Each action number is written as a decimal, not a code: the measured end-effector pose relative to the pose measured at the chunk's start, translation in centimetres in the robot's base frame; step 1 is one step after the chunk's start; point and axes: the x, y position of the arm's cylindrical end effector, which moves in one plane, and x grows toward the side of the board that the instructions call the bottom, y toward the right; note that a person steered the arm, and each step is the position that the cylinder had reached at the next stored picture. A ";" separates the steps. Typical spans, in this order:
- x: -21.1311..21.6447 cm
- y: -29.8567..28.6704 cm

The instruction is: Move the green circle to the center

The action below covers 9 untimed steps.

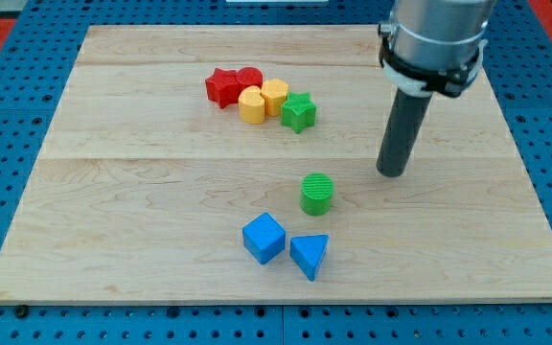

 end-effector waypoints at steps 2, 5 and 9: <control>4.4 -0.7; 2.9 -6.4; 2.5 -16.2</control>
